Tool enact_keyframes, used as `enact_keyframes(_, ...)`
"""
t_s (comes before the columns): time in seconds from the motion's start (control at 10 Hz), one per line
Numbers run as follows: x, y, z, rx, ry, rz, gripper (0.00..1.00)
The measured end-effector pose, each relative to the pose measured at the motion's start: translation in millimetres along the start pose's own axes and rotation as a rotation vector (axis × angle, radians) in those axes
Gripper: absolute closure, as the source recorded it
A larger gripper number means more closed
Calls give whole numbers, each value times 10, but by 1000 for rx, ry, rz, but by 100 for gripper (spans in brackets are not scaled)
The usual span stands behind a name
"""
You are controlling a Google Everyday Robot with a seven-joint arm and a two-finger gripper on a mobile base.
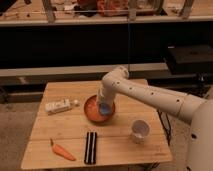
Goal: Place the white sponge in the ceramic bowl
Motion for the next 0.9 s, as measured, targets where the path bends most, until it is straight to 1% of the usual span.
enact_keyframes(0.1, 12, -1, -3, 3, -1, 5, 75)
enact_keyframes(0.2, 24, -1, -8, 6, 0, 9, 70)
enact_keyframes(0.3, 34, 0, -7, 8, -1, 14, 60)
enact_keyframes(0.4, 45, -3, -9, 11, -1, 19, 56)
enact_keyframes(0.9, 82, 3, -21, 24, -3, 47, 55)
